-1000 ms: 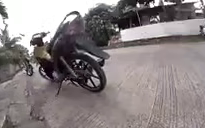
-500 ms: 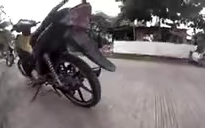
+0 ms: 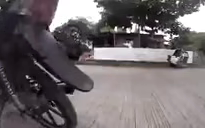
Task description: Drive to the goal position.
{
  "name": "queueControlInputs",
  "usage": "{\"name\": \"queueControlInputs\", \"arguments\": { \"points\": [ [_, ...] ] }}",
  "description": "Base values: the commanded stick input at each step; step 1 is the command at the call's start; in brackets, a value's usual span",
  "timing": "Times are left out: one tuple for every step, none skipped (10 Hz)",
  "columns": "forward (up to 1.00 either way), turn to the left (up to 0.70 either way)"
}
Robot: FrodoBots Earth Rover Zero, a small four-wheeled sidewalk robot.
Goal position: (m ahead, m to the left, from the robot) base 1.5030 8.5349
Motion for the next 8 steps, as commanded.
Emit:
{"name": "queueControlInputs", "arguments": {
  "points": [
    [-0.70, 0.00],
    [-0.70, 0.00],
    [-0.25, 0.00],
    [0.00, 0.00],
    [0.00, 0.00],
    [0.00, 0.00],
    [0.00, 0.00],
    [0.00, -0.31]
  ]
}}
